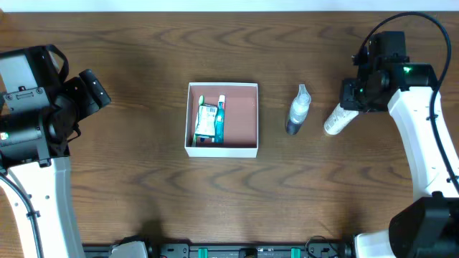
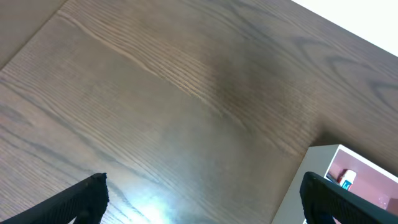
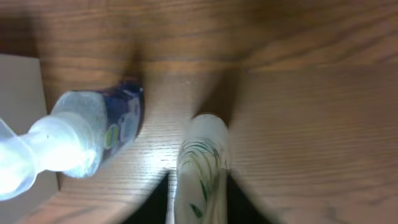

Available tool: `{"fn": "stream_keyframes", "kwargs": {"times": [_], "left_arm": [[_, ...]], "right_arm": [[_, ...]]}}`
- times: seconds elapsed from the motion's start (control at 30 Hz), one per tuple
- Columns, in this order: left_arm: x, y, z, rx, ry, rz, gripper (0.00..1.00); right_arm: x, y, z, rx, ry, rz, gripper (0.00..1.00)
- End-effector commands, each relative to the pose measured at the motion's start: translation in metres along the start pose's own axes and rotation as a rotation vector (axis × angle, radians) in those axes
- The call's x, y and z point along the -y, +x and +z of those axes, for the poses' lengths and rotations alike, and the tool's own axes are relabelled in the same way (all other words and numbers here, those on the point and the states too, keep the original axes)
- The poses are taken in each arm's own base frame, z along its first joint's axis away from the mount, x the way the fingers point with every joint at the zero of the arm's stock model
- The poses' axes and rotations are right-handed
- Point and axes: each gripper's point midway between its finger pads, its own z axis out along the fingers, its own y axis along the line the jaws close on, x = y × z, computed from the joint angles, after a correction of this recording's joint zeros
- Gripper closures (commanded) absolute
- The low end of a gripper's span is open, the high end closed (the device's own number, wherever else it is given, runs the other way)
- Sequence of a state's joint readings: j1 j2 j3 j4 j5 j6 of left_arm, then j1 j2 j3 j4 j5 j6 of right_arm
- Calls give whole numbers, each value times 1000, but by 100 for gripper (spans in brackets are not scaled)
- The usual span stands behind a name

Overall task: Pack container
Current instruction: 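Lift the left arm aside and reach the right gripper to the lotion bottle, then carry the white lotion bottle into the box and release it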

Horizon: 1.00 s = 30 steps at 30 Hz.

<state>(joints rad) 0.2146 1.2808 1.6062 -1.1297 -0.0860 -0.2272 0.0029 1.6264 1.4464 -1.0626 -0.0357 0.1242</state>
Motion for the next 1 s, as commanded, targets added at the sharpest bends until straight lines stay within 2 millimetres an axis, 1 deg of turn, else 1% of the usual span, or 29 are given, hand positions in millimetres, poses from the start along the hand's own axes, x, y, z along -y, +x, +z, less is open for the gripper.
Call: {"fn": "stream_keyframes", "kwargs": {"times": [0.0,0.13,0.23,0.37,0.43,0.47,0.53,0.67,0.77,0.83,0.9,0.97], "left_arm": [[-4,-2,-1,6,-14,16,2],[-4,-2,-1,6,-14,16,2],[-4,-2,-1,6,-14,16,2],[-4,-2,-1,6,-14,16,2],[-4,-2,-1,6,-14,16,2],[-4,-2,-1,6,-14,16,2],[-4,-2,-1,6,-14,16,2],[-4,-2,-1,6,-14,16,2],[-4,-2,-1,6,-14,16,2],[-4,-2,-1,6,-14,16,2],[-4,-2,-1,6,-14,16,2],[-4,-2,-1,6,-14,16,2]], "right_arm": [[5,-7,-14,47,24,15,99],[6,-4,-31,73,28,23,99],[6,4,-54,104,25,56,99],[-5,18,-103,196,-6,45,99],[-16,26,-130,253,-36,23,99],[-25,32,-148,294,-66,-6,99],[-43,42,-174,347,-131,-57,99],[-87,60,-214,401,-336,-169,99],[-113,59,-225,430,-436,-233,99],[-130,53,-225,442,-470,-270,99],[-147,44,-219,443,-493,-303,99],[-169,35,-205,427,-513,-338,99]]}}
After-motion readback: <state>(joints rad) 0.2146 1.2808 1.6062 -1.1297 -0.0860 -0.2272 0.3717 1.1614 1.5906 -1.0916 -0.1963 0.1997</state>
